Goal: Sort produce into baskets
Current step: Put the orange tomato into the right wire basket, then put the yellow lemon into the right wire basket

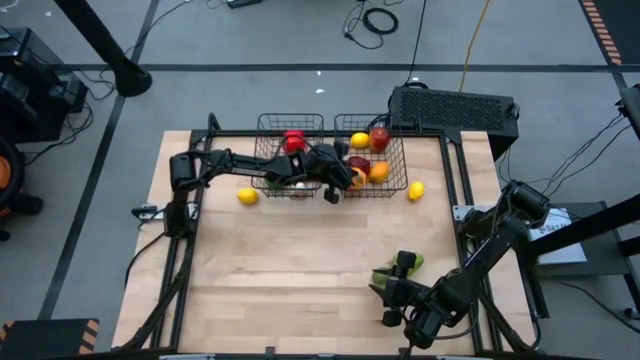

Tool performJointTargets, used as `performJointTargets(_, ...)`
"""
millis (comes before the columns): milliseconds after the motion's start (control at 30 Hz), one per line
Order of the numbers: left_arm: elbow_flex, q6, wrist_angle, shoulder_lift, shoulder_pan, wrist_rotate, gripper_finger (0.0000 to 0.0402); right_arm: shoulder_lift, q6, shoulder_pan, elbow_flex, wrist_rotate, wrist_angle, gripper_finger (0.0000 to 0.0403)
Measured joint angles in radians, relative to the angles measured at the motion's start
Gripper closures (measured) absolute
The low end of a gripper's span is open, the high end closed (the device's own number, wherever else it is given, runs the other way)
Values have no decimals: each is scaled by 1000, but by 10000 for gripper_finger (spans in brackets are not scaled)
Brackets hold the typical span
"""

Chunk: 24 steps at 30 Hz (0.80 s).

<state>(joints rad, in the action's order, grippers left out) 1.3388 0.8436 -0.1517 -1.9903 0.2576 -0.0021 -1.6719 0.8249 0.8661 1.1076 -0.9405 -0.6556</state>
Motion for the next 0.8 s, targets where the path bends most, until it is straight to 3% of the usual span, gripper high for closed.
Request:
performJointTargets(367, 0, 1, 7, 0, -44, -25, 377, 0, 0, 0, 0, 0, 0, 225)
performJointTargets(600, -2, 25, 26, 25, -67, -152, 377, 0, 9, -1, 0, 0, 0, 225)
performJointTargets(800, -3, 13, 58, 120, -123, -408, 377, 0, 41, -5, 0, -2, -31, 225)
